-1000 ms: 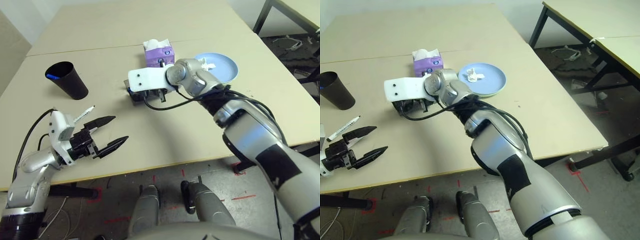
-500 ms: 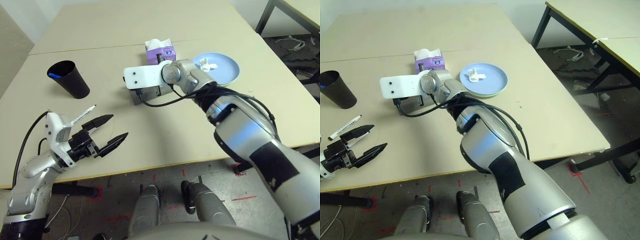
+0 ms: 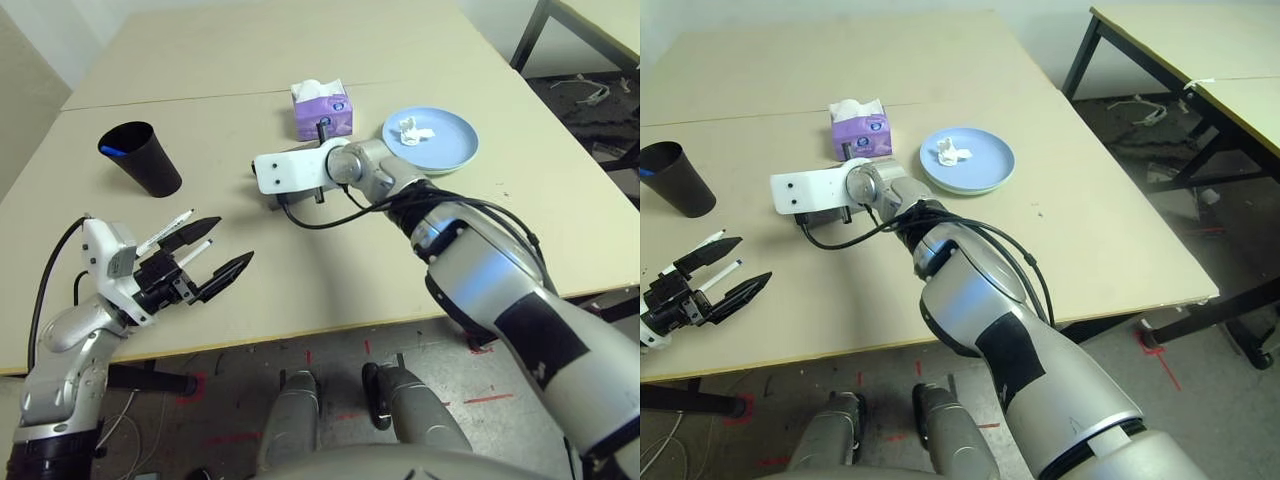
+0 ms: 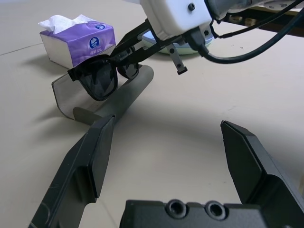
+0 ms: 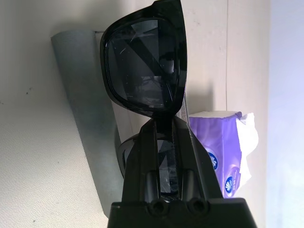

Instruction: Organize and tidy the items on the table.

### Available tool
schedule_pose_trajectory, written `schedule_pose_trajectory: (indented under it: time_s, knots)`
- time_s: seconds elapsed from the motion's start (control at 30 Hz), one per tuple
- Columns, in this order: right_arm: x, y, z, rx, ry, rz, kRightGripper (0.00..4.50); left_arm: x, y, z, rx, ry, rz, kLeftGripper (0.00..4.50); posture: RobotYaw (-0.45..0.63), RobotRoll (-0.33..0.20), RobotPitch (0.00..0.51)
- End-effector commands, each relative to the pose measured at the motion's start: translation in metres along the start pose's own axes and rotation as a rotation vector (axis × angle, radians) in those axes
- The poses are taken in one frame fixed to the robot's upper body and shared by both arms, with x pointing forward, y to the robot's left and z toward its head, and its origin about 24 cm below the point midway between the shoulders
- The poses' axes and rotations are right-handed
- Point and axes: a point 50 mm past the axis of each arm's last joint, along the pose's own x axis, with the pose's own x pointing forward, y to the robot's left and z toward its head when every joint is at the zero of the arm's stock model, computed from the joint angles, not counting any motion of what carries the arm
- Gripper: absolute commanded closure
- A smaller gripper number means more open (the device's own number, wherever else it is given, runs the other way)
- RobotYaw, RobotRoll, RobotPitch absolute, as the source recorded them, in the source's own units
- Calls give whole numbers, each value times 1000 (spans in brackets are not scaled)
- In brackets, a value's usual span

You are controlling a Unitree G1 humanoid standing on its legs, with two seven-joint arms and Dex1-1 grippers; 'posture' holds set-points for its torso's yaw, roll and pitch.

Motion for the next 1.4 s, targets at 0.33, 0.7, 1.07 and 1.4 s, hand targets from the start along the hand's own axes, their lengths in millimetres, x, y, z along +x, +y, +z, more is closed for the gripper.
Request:
schedule_pose_trajectory:
  time_s: [0.33,0.7,1.07,1.4]
  knots:
    - [6,15,-3,26,28,32,4343,-2,-6,-2,-2,5,2,0,51,0,179]
    - [3,11,-6,52,34,24,4343,1,-5,-3,-5,8,-13,0,32,0,190]
    - [4,12,-5,58,32,31,4343,1,-10,-6,-21,9,-15,0,41,0,212]
    - [4,7,-3,64,28,2,4343,-1,-13,-7,-32,16,-21,0,41,0,219]
